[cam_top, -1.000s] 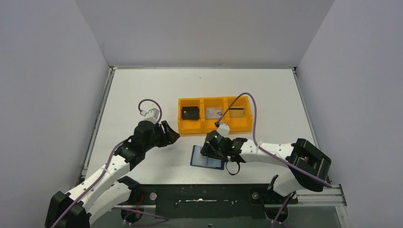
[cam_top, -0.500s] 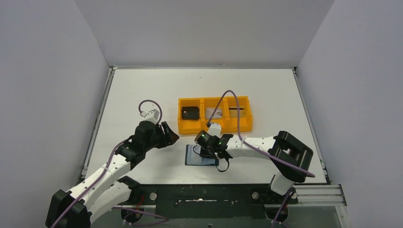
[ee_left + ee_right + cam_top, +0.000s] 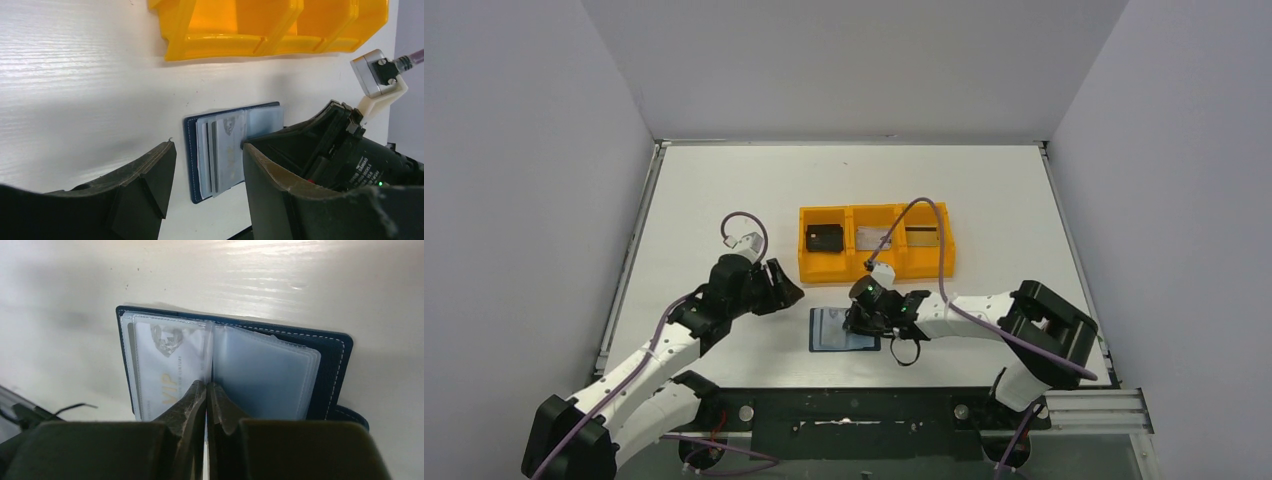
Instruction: Take the credit cards out of the card holder
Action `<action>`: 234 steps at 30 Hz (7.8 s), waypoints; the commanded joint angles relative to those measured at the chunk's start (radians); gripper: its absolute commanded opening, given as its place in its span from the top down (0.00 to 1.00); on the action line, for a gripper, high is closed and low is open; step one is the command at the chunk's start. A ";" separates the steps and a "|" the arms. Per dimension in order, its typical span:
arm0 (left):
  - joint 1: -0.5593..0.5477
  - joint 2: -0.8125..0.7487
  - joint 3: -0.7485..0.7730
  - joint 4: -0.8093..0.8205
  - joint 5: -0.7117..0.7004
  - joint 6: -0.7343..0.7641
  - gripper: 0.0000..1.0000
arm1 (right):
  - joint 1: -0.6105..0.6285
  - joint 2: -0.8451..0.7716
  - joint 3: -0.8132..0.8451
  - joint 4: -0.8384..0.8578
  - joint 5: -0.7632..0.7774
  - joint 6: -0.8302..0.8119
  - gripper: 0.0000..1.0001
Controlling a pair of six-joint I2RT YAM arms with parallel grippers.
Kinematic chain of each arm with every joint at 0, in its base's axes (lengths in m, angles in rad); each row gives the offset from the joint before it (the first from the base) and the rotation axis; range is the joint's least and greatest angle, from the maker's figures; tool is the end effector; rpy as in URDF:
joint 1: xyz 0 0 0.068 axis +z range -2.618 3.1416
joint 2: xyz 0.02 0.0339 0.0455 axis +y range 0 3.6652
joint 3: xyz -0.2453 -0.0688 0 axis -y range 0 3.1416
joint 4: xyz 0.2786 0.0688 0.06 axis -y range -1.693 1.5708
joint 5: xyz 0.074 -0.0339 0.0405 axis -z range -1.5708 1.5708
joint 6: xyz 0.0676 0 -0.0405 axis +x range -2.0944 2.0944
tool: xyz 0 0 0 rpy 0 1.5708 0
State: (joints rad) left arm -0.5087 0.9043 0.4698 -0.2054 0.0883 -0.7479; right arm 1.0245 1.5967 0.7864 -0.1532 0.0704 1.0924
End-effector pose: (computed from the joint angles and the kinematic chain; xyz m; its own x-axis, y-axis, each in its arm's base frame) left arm 0.2239 -0.1317 0.1591 -0.7543 -0.3550 -0.5523 0.0463 0.8103 -0.5842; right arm 0.1820 0.2902 0.0821 -0.9345 0.1675 -0.3140 -0.0040 0.8773 0.4800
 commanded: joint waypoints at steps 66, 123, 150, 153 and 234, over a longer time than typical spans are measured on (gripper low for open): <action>0.027 -0.183 0.006 -0.073 -0.171 -0.005 0.17 | 0.085 0.167 0.262 -0.292 0.229 0.017 0.87; -0.168 0.452 0.038 0.418 0.406 -0.030 0.55 | -0.143 0.036 -0.428 0.693 -0.181 0.196 1.00; -0.312 0.628 0.232 0.429 0.447 0.001 0.56 | -0.142 -0.662 -0.308 -0.150 0.296 0.230 0.64; -0.314 0.567 0.209 0.419 0.355 -0.012 0.55 | -0.142 -0.718 -0.329 -0.148 0.299 0.244 0.57; -0.335 0.597 0.354 -0.093 -0.115 0.131 0.35 | -0.022 -0.012 -0.191 -0.048 0.086 0.270 0.67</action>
State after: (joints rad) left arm -0.8242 1.4891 0.7708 -0.2913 0.0002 -0.6415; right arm 1.0073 1.5009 0.6563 -0.1249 0.1741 1.3552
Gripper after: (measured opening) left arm 0.636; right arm 0.328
